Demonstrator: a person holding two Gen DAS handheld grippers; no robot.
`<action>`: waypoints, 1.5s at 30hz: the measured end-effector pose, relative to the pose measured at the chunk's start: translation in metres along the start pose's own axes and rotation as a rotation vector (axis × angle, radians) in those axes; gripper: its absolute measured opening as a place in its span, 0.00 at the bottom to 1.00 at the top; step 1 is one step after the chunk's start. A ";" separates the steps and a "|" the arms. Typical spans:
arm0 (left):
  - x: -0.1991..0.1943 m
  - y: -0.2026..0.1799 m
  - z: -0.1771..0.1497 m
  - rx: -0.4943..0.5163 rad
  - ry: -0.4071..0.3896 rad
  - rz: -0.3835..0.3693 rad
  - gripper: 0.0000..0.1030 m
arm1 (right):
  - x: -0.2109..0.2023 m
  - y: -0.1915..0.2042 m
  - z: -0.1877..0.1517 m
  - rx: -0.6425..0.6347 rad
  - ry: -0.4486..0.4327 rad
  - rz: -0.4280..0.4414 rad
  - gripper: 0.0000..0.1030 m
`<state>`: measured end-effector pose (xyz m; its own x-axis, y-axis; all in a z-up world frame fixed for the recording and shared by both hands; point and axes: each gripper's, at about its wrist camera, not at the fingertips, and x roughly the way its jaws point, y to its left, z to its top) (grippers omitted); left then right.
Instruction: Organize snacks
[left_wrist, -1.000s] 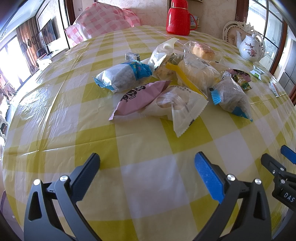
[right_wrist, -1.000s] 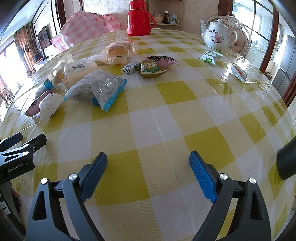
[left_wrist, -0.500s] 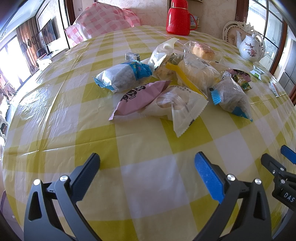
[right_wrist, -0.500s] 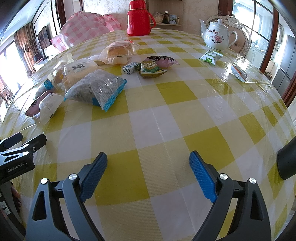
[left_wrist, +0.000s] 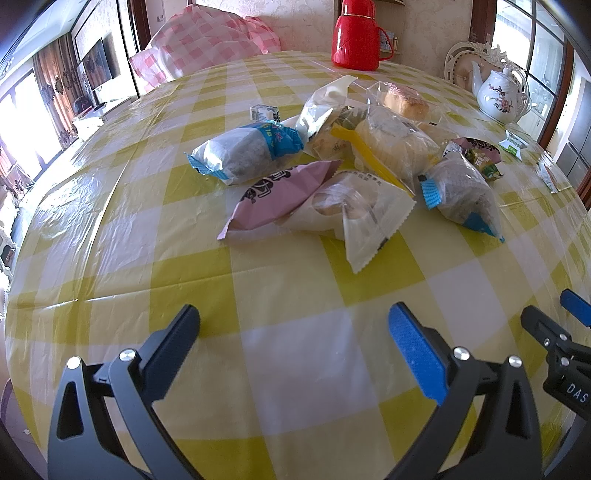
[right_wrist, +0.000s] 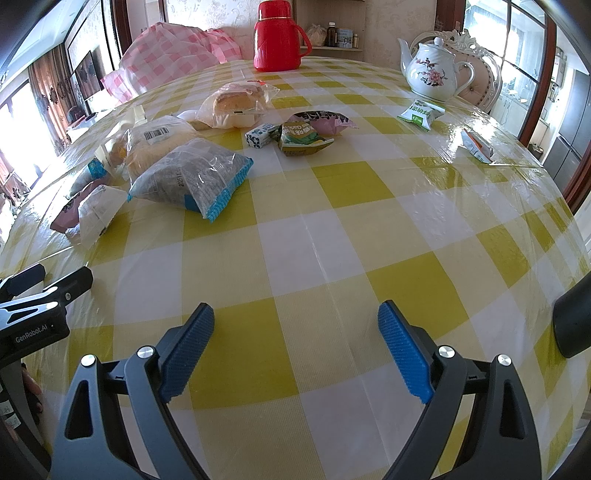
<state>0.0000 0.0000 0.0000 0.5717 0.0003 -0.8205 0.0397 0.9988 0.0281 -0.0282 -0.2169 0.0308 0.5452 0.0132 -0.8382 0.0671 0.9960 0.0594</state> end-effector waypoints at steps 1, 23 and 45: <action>0.000 0.000 0.000 0.000 0.000 0.000 0.99 | 0.000 0.000 0.000 0.000 0.000 0.000 0.85; 0.000 0.000 0.000 0.006 0.001 -0.004 0.99 | 0.009 0.005 0.010 -0.144 0.096 0.109 0.93; -0.001 0.003 0.010 -0.026 0.016 -0.097 0.99 | 0.051 0.060 0.087 -0.584 -0.059 0.230 0.57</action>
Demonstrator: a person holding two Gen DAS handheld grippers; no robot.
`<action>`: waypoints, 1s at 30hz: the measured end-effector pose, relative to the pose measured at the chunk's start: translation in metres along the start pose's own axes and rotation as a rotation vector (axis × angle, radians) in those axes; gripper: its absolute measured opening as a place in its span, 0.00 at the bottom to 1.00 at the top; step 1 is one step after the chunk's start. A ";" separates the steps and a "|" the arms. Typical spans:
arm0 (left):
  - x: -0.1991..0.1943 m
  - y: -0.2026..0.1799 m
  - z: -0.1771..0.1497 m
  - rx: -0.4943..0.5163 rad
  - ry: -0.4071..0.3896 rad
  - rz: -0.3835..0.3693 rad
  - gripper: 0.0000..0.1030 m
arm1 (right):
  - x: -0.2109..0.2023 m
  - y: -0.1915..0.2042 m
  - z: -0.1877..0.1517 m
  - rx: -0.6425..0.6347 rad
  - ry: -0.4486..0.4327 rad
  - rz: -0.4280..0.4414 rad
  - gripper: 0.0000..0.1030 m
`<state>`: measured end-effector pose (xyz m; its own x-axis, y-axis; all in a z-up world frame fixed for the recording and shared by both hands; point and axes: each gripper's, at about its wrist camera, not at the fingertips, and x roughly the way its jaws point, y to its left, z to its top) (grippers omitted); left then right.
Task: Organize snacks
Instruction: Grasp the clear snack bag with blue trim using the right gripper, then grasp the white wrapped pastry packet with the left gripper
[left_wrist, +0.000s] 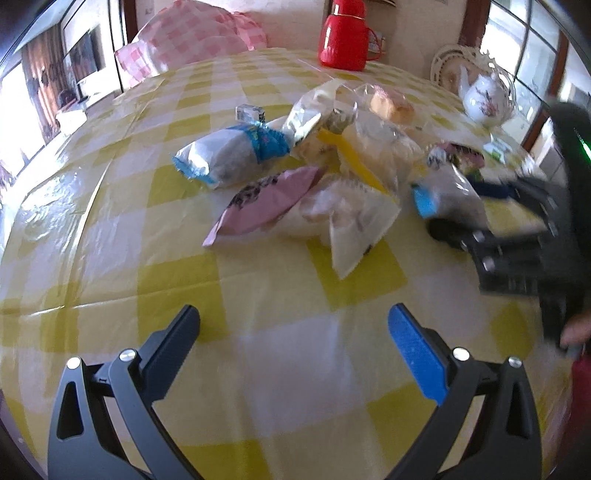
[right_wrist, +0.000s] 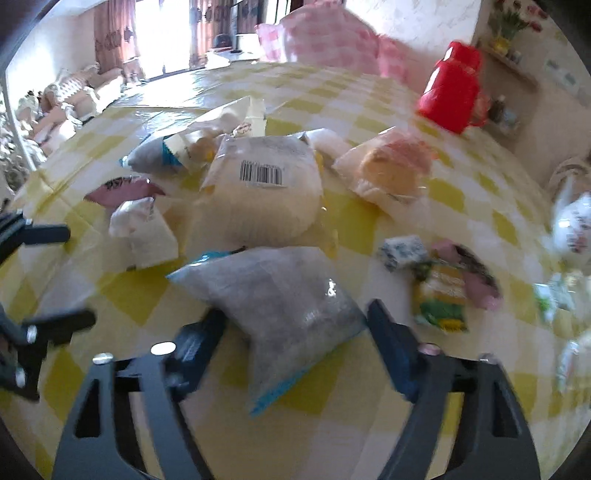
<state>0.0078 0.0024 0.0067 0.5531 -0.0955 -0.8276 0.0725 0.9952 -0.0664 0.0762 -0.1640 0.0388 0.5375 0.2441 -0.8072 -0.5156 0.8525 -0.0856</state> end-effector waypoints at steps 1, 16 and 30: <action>0.002 -0.001 0.004 -0.013 -0.001 -0.001 0.99 | -0.008 0.000 -0.005 0.019 -0.007 -0.027 0.51; 0.024 -0.032 0.040 0.037 -0.072 -0.026 0.22 | -0.083 -0.033 -0.090 0.412 -0.131 -0.093 0.36; -0.038 -0.027 -0.027 0.009 -0.149 -0.167 0.19 | -0.100 -0.010 -0.106 0.475 -0.179 -0.115 0.35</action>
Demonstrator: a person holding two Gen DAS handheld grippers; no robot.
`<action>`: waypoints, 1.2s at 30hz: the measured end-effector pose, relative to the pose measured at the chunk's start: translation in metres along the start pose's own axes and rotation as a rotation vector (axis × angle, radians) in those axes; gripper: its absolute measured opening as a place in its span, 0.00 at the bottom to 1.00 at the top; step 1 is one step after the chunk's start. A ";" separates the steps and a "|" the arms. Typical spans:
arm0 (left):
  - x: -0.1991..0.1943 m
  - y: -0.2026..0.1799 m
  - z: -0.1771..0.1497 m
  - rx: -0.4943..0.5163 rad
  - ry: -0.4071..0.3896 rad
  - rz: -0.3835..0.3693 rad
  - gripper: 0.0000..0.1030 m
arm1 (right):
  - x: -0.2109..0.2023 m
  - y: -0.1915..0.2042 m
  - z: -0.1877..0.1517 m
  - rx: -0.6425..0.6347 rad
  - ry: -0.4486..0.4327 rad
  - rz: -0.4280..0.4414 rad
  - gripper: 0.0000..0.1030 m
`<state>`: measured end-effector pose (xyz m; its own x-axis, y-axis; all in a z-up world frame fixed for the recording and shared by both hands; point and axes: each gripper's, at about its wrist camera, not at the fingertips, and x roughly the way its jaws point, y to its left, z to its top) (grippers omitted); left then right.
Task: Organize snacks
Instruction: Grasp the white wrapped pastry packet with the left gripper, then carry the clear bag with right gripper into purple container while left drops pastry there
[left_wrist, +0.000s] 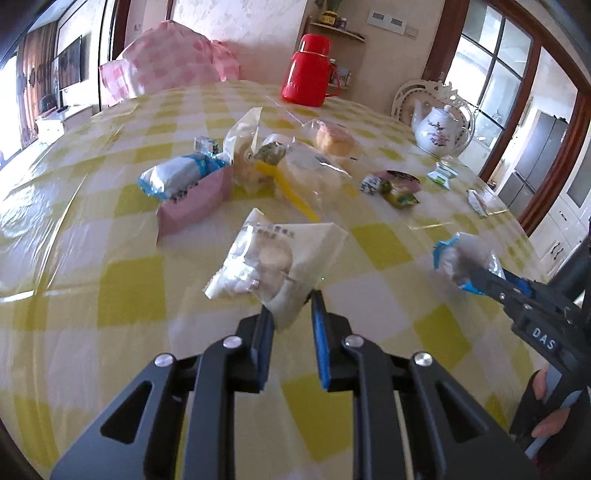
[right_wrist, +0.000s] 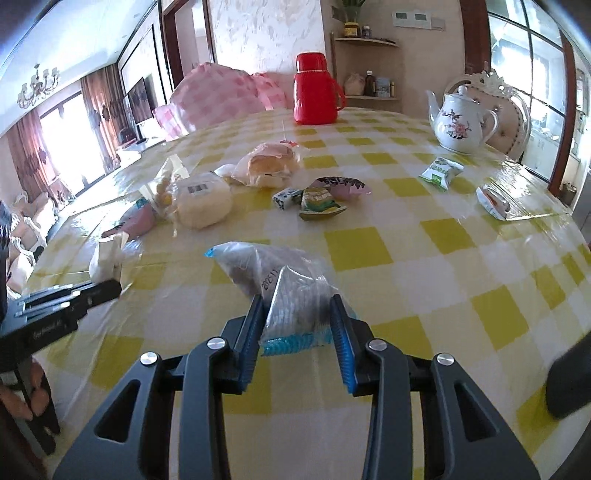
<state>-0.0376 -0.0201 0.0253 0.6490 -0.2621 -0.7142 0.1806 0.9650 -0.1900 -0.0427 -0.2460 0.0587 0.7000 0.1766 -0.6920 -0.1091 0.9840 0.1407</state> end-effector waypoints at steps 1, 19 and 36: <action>-0.004 0.000 -0.003 0.003 -0.004 -0.005 0.19 | -0.004 0.003 -0.003 0.004 -0.007 0.000 0.35; -0.072 -0.015 -0.057 0.043 -0.089 -0.042 0.19 | -0.026 0.015 -0.020 0.052 -0.061 -0.053 0.34; -0.127 0.031 -0.075 0.034 -0.104 -0.003 0.20 | -0.039 0.028 -0.033 0.092 -0.036 0.046 0.33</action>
<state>-0.1702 0.0433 0.0600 0.7212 -0.2655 -0.6398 0.2063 0.9641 -0.1675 -0.0961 -0.2241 0.0666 0.7212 0.2186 -0.6574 -0.0776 0.9684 0.2369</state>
